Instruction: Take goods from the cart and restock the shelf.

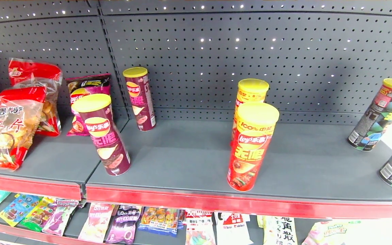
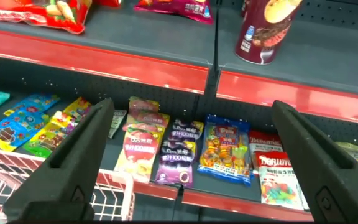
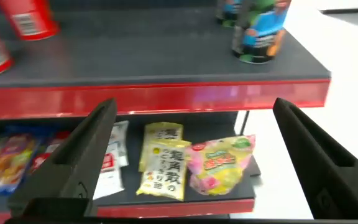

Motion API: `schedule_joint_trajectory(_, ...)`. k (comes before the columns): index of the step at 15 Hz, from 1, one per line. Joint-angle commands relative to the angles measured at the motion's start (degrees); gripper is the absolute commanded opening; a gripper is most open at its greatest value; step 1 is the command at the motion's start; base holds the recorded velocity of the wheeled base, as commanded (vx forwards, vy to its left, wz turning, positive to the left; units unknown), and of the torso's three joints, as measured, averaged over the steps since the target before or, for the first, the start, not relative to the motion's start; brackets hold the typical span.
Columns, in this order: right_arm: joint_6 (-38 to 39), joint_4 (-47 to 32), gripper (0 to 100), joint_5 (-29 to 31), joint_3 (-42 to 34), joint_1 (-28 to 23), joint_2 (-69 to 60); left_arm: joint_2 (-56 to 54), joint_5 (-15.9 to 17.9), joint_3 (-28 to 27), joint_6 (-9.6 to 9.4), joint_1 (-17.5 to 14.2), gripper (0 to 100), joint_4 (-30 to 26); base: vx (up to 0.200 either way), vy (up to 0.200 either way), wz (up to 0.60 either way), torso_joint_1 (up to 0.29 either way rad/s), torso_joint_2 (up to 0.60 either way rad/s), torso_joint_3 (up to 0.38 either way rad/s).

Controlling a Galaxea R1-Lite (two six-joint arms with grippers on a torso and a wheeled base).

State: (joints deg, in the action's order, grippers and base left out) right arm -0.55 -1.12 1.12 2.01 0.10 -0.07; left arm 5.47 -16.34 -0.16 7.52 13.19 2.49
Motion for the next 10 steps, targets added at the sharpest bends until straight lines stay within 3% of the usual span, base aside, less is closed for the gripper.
schedule_joint_trajectory(1, -1.3, 1.0, 100, -3.8, -2.0, 0.0, 0.1, 0.0, 0.2, 0.1, -0.05, 0.0, 100, 0.1, 0.000, 0.000, 0.00, 0.000, 0.00, 0.000)
schedule_joint_trajectory(10, -0.2, 0.9, 100, -3.5, -2.0, 0.0, 0.1, 0.0, 0.8, 0.1, 0.30, 0.0, 100, 0.1, 0.000, 0.000, 0.00, 0.000, 0.00, 0.000)
